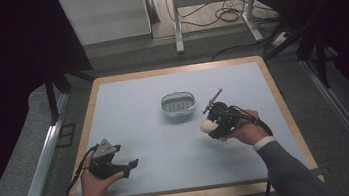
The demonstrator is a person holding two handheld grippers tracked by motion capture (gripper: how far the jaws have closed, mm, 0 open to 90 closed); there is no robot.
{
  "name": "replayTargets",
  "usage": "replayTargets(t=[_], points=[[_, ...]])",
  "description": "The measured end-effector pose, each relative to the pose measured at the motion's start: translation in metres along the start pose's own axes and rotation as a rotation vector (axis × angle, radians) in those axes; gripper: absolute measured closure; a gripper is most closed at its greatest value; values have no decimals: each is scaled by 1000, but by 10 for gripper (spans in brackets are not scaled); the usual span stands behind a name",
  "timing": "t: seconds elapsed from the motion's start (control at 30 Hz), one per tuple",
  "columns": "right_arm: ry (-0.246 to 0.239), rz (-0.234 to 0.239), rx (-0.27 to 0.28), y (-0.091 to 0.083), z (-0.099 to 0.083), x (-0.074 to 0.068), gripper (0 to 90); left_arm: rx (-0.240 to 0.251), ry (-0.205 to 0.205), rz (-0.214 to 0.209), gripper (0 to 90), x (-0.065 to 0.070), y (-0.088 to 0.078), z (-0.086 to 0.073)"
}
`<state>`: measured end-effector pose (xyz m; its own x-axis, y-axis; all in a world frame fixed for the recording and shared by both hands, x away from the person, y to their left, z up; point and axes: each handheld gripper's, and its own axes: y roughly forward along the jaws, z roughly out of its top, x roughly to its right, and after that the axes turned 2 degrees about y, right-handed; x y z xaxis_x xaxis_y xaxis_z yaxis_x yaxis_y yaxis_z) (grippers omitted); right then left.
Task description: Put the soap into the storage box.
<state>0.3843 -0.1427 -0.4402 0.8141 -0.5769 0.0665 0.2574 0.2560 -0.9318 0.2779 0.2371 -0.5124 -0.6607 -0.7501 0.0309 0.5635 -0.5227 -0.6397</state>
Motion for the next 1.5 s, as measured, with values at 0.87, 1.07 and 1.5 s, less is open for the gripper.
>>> replayTargets(t=[0.87,1.07,1.5], points=[[-32,34,41,6,33,24,496,-7,4,-4,115,1,3,0],[-36,21,47,8,43,29,496,-6,4,-2,115,1,2,0],[-66,14,73,9,64,38,496,-4,6,-2,115,0,2,0]])
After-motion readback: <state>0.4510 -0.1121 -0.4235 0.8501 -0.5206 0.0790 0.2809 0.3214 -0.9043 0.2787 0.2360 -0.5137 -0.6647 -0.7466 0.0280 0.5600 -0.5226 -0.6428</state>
